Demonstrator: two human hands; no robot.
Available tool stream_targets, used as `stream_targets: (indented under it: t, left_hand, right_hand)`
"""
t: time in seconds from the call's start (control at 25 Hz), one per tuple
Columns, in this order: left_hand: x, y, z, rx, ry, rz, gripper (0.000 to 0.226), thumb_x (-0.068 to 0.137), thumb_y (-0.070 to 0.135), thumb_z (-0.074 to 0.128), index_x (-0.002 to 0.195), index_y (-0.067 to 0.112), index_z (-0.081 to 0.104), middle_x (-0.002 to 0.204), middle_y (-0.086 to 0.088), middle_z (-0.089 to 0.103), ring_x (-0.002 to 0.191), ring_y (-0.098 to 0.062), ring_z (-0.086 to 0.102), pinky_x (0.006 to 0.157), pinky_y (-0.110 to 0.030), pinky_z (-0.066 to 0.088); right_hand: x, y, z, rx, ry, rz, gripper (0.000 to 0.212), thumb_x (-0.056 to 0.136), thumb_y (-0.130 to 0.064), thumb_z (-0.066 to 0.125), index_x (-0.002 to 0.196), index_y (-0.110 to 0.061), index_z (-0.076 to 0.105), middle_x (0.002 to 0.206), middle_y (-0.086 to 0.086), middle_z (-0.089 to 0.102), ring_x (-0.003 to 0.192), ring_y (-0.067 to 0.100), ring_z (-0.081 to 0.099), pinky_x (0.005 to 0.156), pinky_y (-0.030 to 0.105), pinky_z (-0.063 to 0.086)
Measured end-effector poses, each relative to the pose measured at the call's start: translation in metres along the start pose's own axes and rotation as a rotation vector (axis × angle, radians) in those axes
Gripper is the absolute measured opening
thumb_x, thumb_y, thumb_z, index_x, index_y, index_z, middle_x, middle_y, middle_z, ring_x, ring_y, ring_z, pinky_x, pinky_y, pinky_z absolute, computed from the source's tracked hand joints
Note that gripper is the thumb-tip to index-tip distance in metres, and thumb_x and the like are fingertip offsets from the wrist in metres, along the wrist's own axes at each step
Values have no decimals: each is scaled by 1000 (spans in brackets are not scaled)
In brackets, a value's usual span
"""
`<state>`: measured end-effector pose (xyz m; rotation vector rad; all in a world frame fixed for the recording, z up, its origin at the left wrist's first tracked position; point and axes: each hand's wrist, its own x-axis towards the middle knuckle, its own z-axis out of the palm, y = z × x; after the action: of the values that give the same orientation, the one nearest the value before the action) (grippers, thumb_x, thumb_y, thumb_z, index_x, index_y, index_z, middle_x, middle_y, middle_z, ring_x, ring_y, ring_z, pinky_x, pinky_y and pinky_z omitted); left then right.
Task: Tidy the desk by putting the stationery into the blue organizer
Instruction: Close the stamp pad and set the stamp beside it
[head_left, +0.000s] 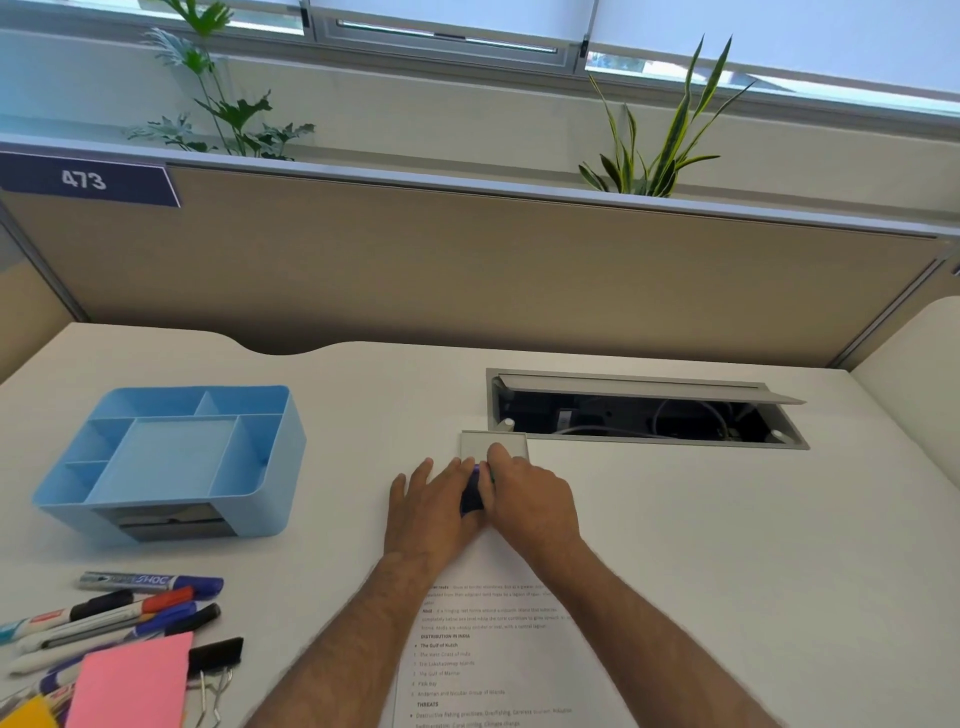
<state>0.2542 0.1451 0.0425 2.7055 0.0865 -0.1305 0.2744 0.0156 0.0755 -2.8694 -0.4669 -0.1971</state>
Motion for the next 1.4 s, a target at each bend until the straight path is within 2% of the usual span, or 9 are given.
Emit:
stream_targets:
  t: [0.12, 0.44, 0.8, 0.96, 1.08, 1.24, 1.4]
  left_hand:
    - [-2, 0, -1, 16, 1, 7, 64, 90, 66, 45, 146, 39, 30, 155, 14, 36, 148, -23, 18, 120, -50, 12]
    - [-4, 1, -4, 39, 0, 5, 67, 90, 66, 44, 148, 38, 26, 156, 11, 34, 149, -23, 16, 121, -49, 11]
    - [-1, 1, -1, 64, -23, 9, 69, 91, 67, 42, 150, 36, 23, 158, 10, 30, 149, -24, 14, 121, -51, 10]
    - [-8, 1, -1, 48, -46, 30, 75, 91, 66, 41, 153, 32, 14, 160, 8, 24, 150, -24, 9, 121, -53, 4]
    - [-20, 2, 0, 46, -30, 41, 81, 89, 71, 37, 154, 28, 12, 161, 5, 21, 150, -23, 8, 122, -52, 3]
    - [-41, 10, -9, 74, -29, 80, 84, 87, 75, 35, 153, 29, 14, 162, 5, 19, 151, -21, 9, 122, -51, 2]
    - [-64, 14, -18, 88, -22, 93, 82, 88, 74, 33, 154, 28, 15, 163, 4, 18, 151, -20, 10, 123, -48, 5]
  right_hand:
    - [3, 0, 2, -8, -15, 16, 24, 101, -41, 32, 93, -22, 43, 75, 0, 61, 59, 20, 59, 57, 34, 54]
    - [17, 3, 6, -8, -21, 59, 24, 101, -41, 33, 98, -21, 46, 77, 1, 64, 61, 20, 61, 61, 36, 57]
    - [8, 3, 12, -15, -27, 55, 23, 101, -41, 33, 93, -22, 43, 73, -1, 62, 57, 18, 61, 59, 36, 57]
    - [14, 4, 6, 3, -45, 54, 24, 102, -39, 34, 104, -20, 47, 82, 2, 67, 65, 19, 63, 65, 35, 57]
    - [18, 3, -1, 27, -45, 67, 29, 103, -35, 32, 116, -15, 47, 85, 5, 68, 66, 20, 61, 65, 33, 54]
    - [14, 0, -19, 44, -31, 74, 26, 103, -35, 31, 108, -16, 47, 78, 3, 65, 61, 18, 57, 60, 34, 51]
    - [-2, -5, -53, 68, 80, 44, 21, 103, -34, 35, 93, -18, 45, 67, 0, 58, 53, 17, 54, 52, 33, 52]
